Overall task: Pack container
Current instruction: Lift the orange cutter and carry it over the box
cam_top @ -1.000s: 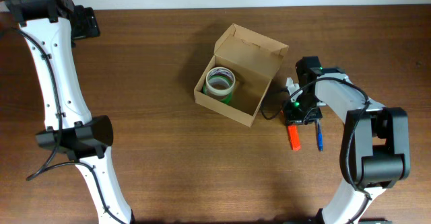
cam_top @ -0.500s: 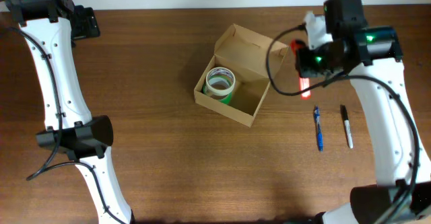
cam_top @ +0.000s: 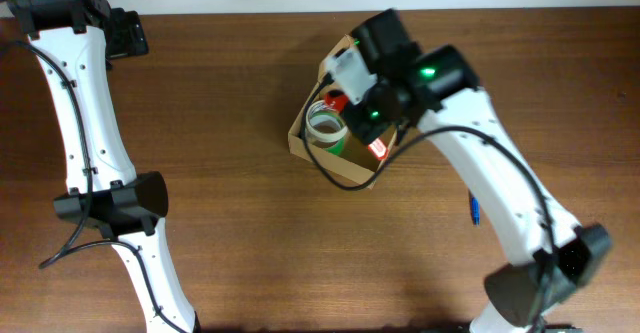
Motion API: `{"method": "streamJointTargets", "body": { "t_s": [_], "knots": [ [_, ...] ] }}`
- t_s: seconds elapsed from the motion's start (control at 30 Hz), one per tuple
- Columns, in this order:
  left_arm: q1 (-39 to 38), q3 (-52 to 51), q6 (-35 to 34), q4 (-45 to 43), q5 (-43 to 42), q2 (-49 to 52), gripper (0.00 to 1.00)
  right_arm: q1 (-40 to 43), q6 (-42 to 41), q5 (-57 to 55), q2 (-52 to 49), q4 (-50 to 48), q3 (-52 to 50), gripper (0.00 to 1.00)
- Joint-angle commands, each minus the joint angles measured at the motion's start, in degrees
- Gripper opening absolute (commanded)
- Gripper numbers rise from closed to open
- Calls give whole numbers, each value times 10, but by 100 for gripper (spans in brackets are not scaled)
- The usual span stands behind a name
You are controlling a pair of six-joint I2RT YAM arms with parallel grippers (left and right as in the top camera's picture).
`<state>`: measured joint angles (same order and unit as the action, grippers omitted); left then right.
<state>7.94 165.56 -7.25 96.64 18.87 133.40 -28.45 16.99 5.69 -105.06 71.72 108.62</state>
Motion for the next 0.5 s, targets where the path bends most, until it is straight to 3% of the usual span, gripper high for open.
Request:
{"method": "streamJointTargets", "body": {
  "t_s": [0.0, 0.17, 0.47],
  "knots": [
    [1, 2, 5, 0, 0, -3, 100, -5, 91, 1, -44, -7, 6, 12],
    [1, 2, 5, 0, 0, -3, 100, -4, 137, 1, -88, -33, 6, 11],
    [1, 2, 5, 0, 0, -3, 100, -4, 143, 10, -138, -72, 6, 10]
  ]
}}
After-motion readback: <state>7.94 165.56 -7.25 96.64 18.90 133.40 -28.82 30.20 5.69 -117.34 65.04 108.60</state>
